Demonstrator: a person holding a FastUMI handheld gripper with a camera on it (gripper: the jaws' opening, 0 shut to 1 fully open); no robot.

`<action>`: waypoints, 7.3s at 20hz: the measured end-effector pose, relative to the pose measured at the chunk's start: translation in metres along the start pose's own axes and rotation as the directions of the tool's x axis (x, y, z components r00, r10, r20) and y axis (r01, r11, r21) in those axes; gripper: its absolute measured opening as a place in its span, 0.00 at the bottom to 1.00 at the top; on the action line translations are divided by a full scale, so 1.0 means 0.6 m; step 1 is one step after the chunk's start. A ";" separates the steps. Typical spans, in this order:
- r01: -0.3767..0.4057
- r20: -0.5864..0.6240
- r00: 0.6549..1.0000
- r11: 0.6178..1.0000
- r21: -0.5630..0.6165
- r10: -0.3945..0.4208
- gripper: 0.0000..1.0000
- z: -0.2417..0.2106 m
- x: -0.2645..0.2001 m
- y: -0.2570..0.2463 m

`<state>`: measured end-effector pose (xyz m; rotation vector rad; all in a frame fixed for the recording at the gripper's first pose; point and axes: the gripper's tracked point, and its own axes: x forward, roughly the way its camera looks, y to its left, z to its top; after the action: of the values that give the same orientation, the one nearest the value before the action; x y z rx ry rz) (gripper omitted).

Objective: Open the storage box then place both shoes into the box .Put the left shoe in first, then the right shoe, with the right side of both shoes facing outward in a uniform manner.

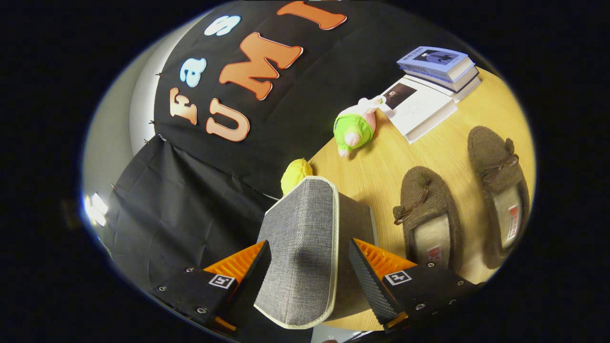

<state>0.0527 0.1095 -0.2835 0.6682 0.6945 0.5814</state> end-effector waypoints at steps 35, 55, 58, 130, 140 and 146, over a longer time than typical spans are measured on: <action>-0.020 0.073 0.997 0.999 -0.041 0.023 0.01 0.031 -0.026 0.241; -0.033 -0.021 0.999 0.868 -0.496 0.025 0.75 -0.117 0.122 0.476; 0.018 0.007 1.000 0.850 -0.527 -0.017 0.96 -0.107 0.128 0.452; 0.664 0.299 0.737 0.732 -0.151 -0.606 0.01 0.135 -0.133 -0.052; 0.579 0.309 0.801 0.795 -0.183 -0.512 0.01 0.121 -0.084 0.118; 0.526 0.213 0.847 0.826 -0.202 -0.487 0.01 0.036 0.010 0.154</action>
<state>0.0487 0.1654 -0.2070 0.2599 0.6076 0.1123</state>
